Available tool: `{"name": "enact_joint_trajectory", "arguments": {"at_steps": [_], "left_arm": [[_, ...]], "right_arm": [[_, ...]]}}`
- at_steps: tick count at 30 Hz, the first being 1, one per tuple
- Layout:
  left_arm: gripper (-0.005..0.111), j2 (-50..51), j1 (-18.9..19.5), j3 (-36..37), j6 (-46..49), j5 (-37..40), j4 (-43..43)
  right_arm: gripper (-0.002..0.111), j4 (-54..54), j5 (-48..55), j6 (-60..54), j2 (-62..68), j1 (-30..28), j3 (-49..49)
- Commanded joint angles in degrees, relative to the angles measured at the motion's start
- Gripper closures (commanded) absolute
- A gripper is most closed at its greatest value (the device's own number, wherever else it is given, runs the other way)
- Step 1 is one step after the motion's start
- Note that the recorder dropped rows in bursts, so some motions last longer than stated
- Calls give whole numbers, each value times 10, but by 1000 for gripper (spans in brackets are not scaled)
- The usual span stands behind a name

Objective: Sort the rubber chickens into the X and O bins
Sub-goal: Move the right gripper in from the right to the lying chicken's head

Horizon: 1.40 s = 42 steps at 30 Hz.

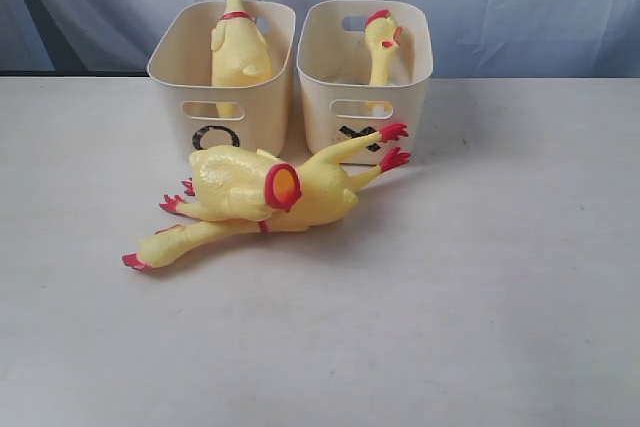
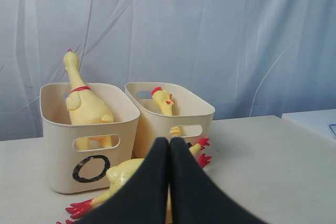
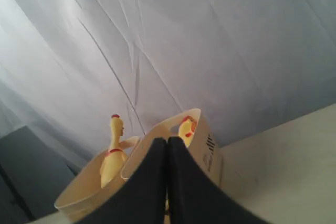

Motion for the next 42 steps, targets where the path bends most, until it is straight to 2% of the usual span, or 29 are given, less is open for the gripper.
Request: {"name": "enact_joint_trajectory", "arguments": {"at_steps": [1, 5, 10, 19, 32, 42], "left_arm": [[107, -4, 2, 2, -2, -4, 3], [107, -4, 2, 2, -2, -4, 3], [107, -4, 2, 2, -2, -4, 3], [107, -4, 2, 2, -1, -4, 3], [107, -4, 2, 2, -1, -4, 3], [107, -4, 2, 2, -1, -4, 3]], "right_arm": [[109, -12, 83, -62, 107, 4, -91], [109, 102, 146, -238, 277, 54, -191], [109, 194, 164, -360, 449, 120, -276], [109, 196, 156, -365, 633, 193, -377], [109, 291, 22, -365, 774, 302, -388], [109, 335, 15, -365, 844, 349, -430]]}}
